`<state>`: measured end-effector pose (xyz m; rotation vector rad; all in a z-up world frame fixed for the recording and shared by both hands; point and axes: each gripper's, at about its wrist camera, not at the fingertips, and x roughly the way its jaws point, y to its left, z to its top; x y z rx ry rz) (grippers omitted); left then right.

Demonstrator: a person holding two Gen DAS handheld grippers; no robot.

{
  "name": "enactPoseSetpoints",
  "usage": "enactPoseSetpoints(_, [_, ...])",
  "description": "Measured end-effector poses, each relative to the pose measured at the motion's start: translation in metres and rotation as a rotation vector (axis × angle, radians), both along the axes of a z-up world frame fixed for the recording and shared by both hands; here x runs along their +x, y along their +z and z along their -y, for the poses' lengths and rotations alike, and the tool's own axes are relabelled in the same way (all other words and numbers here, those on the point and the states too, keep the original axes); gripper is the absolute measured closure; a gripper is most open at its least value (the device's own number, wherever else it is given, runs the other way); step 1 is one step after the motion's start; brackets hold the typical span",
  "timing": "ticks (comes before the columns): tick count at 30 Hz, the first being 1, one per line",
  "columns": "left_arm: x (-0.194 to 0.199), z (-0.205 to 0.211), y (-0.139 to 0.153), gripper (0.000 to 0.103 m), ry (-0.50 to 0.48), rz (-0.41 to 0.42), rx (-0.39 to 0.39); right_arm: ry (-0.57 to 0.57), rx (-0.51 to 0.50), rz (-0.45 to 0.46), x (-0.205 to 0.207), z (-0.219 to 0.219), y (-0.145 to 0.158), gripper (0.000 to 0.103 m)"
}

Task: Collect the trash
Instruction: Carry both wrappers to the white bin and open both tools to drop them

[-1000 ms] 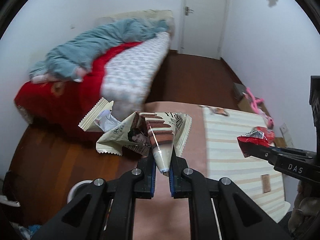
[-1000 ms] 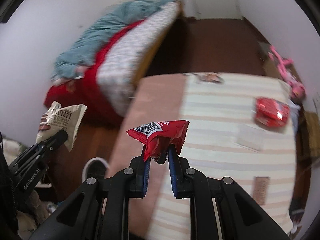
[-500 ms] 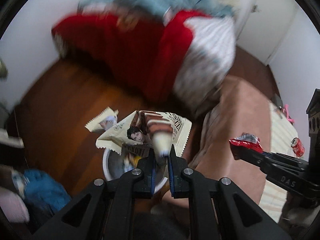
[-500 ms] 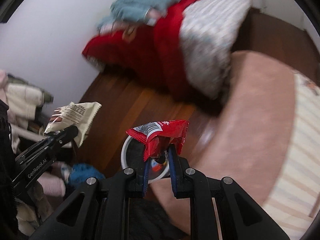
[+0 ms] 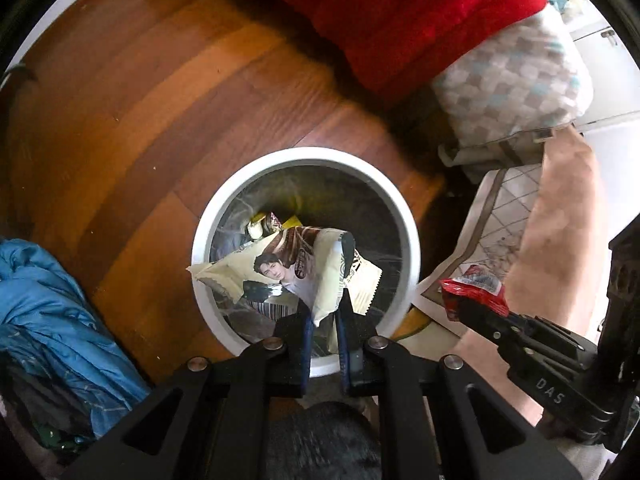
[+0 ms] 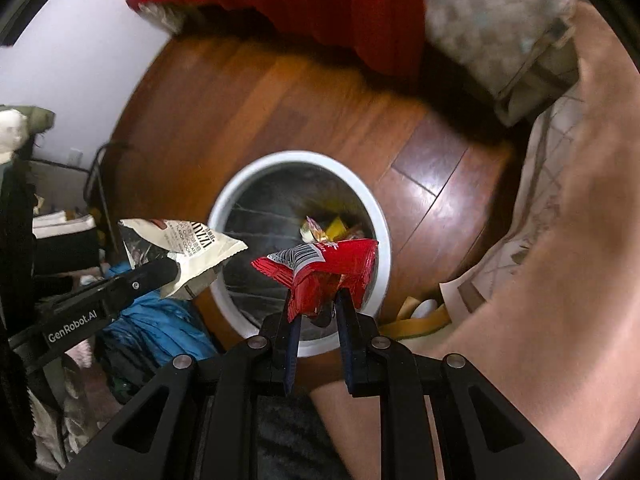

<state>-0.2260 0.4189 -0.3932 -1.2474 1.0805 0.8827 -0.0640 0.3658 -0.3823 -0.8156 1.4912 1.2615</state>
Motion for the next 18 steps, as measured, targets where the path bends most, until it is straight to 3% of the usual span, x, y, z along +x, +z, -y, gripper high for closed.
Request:
enactPoseSetpoints(4, [-0.007, -0.001, -0.010, 0.092, -0.001, -0.018, -0.003, 0.024, -0.049, 0.005, -0.002, -0.016, -0.036, 0.084])
enactPoseSetpoints(5, [-0.010, -0.002, -0.008, 0.087, 0.000, -0.025, 0.005, 0.036, -0.060, 0.005, -0.003, -0.019, -0.045, 0.084])
enactPoseSetpoints(7, [-0.016, -0.003, -0.010, 0.058, -0.003, -0.044, 0.020, 0.055, -0.069, 0.015, -0.005, -0.025, -0.058, 0.083])
enactPoseSetpoints(8, [-0.018, -0.002, -0.010, 0.030, -0.002, -0.053, 0.025, 0.064, -0.072, 0.016, -0.006, -0.027, -0.063, 0.081])
enactPoseSetpoints(9, [-0.021, -0.003, -0.008, 0.015, 0.002, -0.059, 0.041, 0.074, -0.079, 0.003, -0.006, -0.029, -0.068, 0.074])
enactPoseSetpoints(11, [-0.025, -0.001, -0.004, 0.014, 0.007, -0.087, 0.069, 0.081, -0.085, -0.001, -0.005, -0.029, -0.073, 0.059])
enactPoseSetpoints(14, [-0.030, 0.001, 0.001, 0.000, 0.012, -0.131, 0.108, 0.097, -0.079, 0.015, -0.005, -0.026, -0.074, 0.038])
enactPoseSetpoints(16, [-0.033, 0.003, 0.005, 0.000, 0.016, -0.142, 0.129, 0.104, -0.078, 0.027, -0.005, -0.023, -0.073, 0.018])
enactPoseSetpoints(18, [-0.037, 0.006, 0.010, 0.000, 0.020, -0.158, 0.162, 0.106, -0.074, 0.037, -0.005, -0.022, -0.072, 0.007])
